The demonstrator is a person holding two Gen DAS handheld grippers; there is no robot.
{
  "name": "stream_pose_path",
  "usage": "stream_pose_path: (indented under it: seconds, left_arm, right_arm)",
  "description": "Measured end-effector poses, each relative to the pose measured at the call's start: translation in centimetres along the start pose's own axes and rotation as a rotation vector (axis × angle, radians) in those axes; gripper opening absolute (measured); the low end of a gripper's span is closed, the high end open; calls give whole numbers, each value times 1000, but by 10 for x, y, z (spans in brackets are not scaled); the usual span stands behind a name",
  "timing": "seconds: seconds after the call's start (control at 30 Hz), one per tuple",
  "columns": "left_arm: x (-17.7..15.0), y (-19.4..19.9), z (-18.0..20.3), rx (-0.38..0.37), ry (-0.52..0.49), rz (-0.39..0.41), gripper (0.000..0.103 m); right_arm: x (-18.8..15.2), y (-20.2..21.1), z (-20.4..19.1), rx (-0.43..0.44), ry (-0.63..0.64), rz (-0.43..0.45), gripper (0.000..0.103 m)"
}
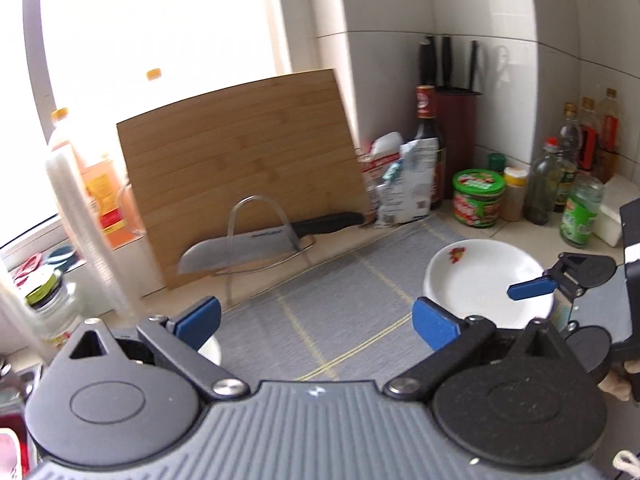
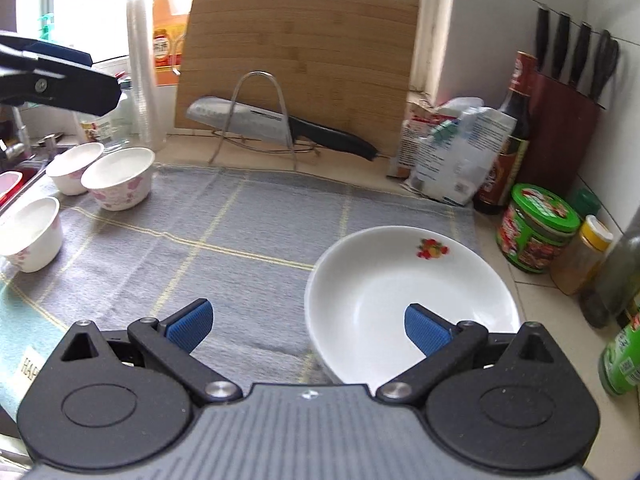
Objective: Organize plates and bowls
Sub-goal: 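Open both tools off the plate rim and move them toward the white bowls, then grasp the plain white bowl rim with the right tool while the left tool steadies it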
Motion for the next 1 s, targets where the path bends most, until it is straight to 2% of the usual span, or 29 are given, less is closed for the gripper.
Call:
stream_pose_path:
  seconds: [0.13,0.33,0.43,0.63,1.0]
  left_arm:
    - [-38,16,-39,74,56,-36,102]
    - [-100,30,-93,99,112,-105,102]
    - [-126,30,-117,77,139,-138,102]
    - [-171,18,-142,0,56,-173,102]
    - [-185,-21,-147,-70,26,-192,101]
  right_arm:
    - [11,-24,-47,77,40,-21,103]
    - [24,-55,-122,125,89,-60,103]
    - [32,-66,-155,150,88,-72,103]
    - [49,-81,-199,172,41,-92,103]
    - [74,-111,-253,261,131,-129,103]
Point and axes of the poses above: each gripper's, at about its wrist camera, not at the fingertips, and y roughly against the way its jaws point, z to its right, x to its top, the point moved 3 cm from there along -y, roughly the way its jaws point, and after that the axes turned 3 degrees about x, right-handed, at the moved point
